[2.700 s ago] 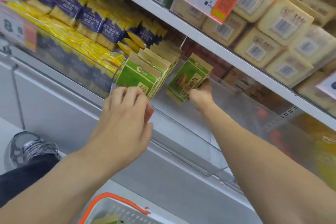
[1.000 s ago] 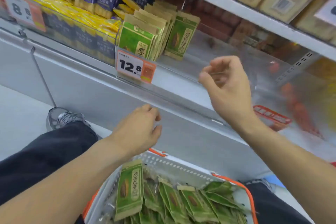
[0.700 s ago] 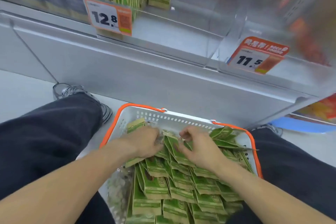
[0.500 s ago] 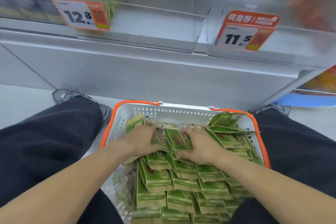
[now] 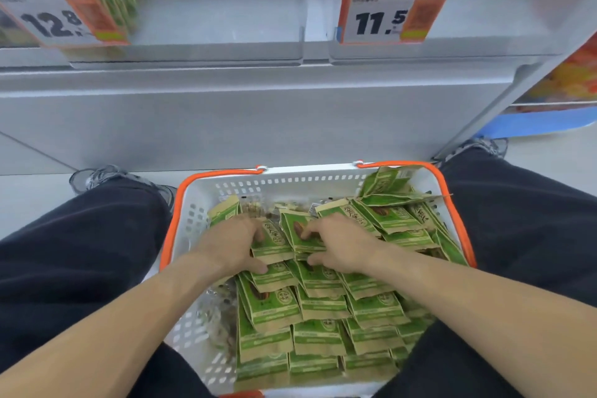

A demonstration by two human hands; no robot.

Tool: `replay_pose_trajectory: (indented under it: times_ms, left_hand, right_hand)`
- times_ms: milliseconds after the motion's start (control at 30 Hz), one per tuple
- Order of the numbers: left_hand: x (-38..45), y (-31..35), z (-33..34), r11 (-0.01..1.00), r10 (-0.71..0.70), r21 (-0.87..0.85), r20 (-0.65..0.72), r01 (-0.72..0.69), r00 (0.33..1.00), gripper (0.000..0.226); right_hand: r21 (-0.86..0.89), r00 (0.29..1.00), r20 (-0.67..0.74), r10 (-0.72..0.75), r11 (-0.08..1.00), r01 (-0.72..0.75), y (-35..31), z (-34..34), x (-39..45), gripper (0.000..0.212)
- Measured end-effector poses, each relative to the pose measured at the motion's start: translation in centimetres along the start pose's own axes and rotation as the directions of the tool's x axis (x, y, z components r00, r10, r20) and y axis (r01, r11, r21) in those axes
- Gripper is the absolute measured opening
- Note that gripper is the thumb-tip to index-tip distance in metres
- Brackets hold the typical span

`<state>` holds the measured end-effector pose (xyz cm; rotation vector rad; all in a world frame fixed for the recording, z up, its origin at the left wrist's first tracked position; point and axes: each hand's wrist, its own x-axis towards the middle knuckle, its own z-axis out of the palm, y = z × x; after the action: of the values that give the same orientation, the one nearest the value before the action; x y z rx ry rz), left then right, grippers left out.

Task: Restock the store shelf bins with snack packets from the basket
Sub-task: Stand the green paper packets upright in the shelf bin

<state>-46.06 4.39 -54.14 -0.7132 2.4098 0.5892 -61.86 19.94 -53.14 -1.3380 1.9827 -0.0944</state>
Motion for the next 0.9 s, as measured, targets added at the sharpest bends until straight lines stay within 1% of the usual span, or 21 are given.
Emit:
replay_pose_trajectory:
  times_ms: [67,100,167,233,267,300,367,433,500,600,633,700,767,800,833,900]
  left_hand:
    - [0.0,-0.1,0.0,1.0,-0.004,-0.02,-0.008,0.004,1.0,0.062]
    - [-0.1,-0.1,0.0,1.0,0.007,-0.025,-0.012,-0.007,1.0,0.061]
    - [-0.3,0.0,-0.2,0.998,0.064,0.01,-0.019,-0.064,0.998,0.05]
    - [-0.5,0.4,-0.4,0.99,0.135,0.043,-0.044,-0.133,0.99,0.027]
    - [-0.6,0.5,-0.4,0.988,0.151,0.042,-0.057,-0.149,0.987,0.014]
    - [-0.6,0.6,-0.4,0.987,0.16,0.044,-0.07,-0.158,0.985,0.008]
    - [-0.7,0.6,-0.5,0.984,0.175,0.051,-0.065,-0.172,0.982,0.01]
    - [-1.0,0.5,-0.9,0.98,0.2,0.012,-0.032,-0.2,0.979,0.011]
    - [-1.4,0.6,-1.1,0.975,0.222,-0.039,0.015,-0.221,0.975,0.013]
    - [-2.0,0.5,-1.3,0.974,0.223,-0.054,0.108,-0.218,0.969,0.013]
    - [-2.1,0.6,-1.3,0.976,0.217,-0.05,0.128,-0.212,0.968,0.012]
    - [-2.1,0.7,-1.4,0.977,0.21,-0.057,0.148,-0.203,0.967,0.015]
    - [-2.0,0.8,-1.6,0.978,0.2,-0.087,0.154,-0.188,0.968,0.019]
    - [-1.9,0.8,-1.5,0.98,0.191,-0.093,0.15,-0.178,0.97,0.02]
    - [-1.9,0.8,-1.5,0.981,0.181,-0.092,0.143,-0.169,0.973,0.022]
    - [-1.8,0.9,-1.2,0.985,0.159,-0.088,0.112,-0.149,0.981,0.025]
  right_hand:
    - [0.06,0.998,-0.055,0.013,0.998,-0.01,-0.3,0.0,-0.2,0.034]
    - [0.1,0.994,-0.109,0.021,0.995,-0.01,-0.4,0.0,-0.3,0.024]
    - [0.18,0.975,-0.213,0.057,0.984,-0.018,-0.6,0.0,-0.3,0.007]
    - [0.246,0.952,-0.291,0.093,0.969,-0.019,-0.8,0.2,-0.3,0.012]
    - [0.279,0.946,-0.308,0.103,0.96,-0.014,-0.9,0.2,-0.2,0.013]
    - [0.313,0.944,-0.312,0.107,0.95,-0.005,-0.9,0.4,-0.2,0.013]
    - [0.362,0.957,-0.272,0.1,0.932,0.006,-1.0,0.6,-0.1,0.012]
    - [0.359,0.975,-0.208,0.077,0.933,0.004,-1.0,1.0,0.0,0.01]
    - [0.319,0.991,-0.12,0.051,0.948,-0.01,-0.9,1.1,-0.1,0.011]
    - [0.168,0.999,-0.038,0.008,0.986,-0.001,-0.8,1.0,-0.3,0.013]
    - [0.119,1.0,-0.011,-0.018,0.993,0.019,-0.9,0.8,-0.4,0.017]
    - [-0.035,0.995,0.064,-0.076,0.996,0.078,-1.1,0.3,-0.5,0.033]
    - [-0.198,0.987,0.112,-0.114,0.971,0.134,-1.0,0.1,-0.6,0.044]
    - [-0.244,0.986,0.109,-0.126,0.958,0.15,-1.0,0.1,-0.7,0.042]
    - [-0.259,0.987,0.091,-0.134,0.953,0.153,-0.9,0.2,-0.7,0.036]
    - [-0.25,0.99,0.056,-0.131,0.958,0.141,-0.7,0.5,-0.9,0.02]
